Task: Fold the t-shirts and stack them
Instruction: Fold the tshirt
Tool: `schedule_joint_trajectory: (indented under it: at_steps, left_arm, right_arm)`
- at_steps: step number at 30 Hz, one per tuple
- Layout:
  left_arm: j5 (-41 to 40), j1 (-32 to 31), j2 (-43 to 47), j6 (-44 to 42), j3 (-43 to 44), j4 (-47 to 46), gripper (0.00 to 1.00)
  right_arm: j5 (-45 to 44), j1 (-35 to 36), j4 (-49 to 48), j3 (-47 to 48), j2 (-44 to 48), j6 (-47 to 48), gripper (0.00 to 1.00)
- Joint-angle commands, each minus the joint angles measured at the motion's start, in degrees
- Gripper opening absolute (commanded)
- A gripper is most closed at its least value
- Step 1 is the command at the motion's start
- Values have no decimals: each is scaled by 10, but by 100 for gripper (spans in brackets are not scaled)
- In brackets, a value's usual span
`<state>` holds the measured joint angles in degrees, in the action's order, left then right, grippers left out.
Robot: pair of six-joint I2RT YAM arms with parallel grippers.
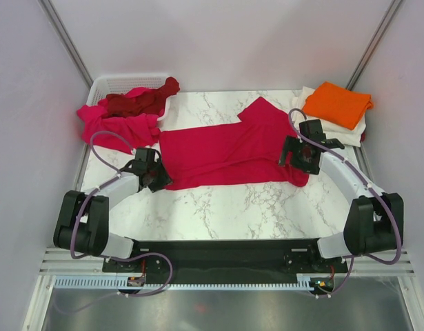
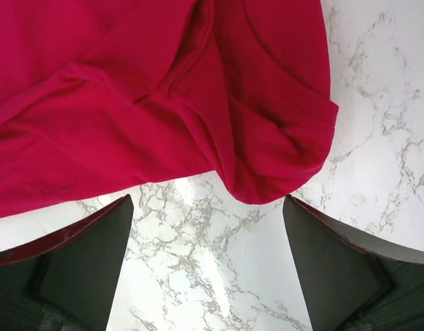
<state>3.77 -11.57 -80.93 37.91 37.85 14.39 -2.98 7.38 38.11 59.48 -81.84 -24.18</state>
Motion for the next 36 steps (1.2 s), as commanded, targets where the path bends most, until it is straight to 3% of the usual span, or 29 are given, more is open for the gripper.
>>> schedule_joint_trajectory:
  at_steps: [1, 2, 3, 4, 7, 8, 9, 13, 22, 27, 33, 36]
  left_arm:
    - [-30, -6, -31, 16, -20, -58, 40]
    - [-25, -10, -34, 22, -27, -65, 32]
    - [-18, -10, -33, 23, -28, -72, 8]
    - [-16, -11, -28, 24, -29, -72, 2]
    - [-36, -11, 62, 46, -51, -40, 2]
    - [-75, -8, 99, 52, -55, -20, 2]
    - [-86, -3, 156, 51, -53, 30, 2]
    - [-57, 79, 246, 18, -37, 102, 2]
    - [1, 88, 209, 16, -66, 94, 2]
    - [21, 87, 204, 15, -79, 70, 2]
    - [21, 88, 217, 16, -90, 62, 2]
    - [21, 87, 221, 16, -89, 61, 2]
  right_arm:
    - [-1, 2, -10, -12, 24, 5, 98]
    - [-4, 2, -10, -15, 24, 4, 98]
    - [-7, 1, -10, -17, 25, -1, 98]
    - [-10, 1, -9, -22, 25, -5, 98]
    - [-44, 1, 0, -31, 33, -29, 98]
    - [-56, 1, 7, -31, 36, -34, 98]
    - [-72, 1, 19, -32, 39, -43, 98]
    - [-71, 1, 29, -65, 73, -66, 98]
    - [26, 27, -54, -170, 129, -68, 86]
    - [13, 109, -92, -177, 146, -58, 77]
    - [-11, 137, -116, -169, 86, -46, 62]
    - [-34, 139, -124, -169, 55, -37, 61]
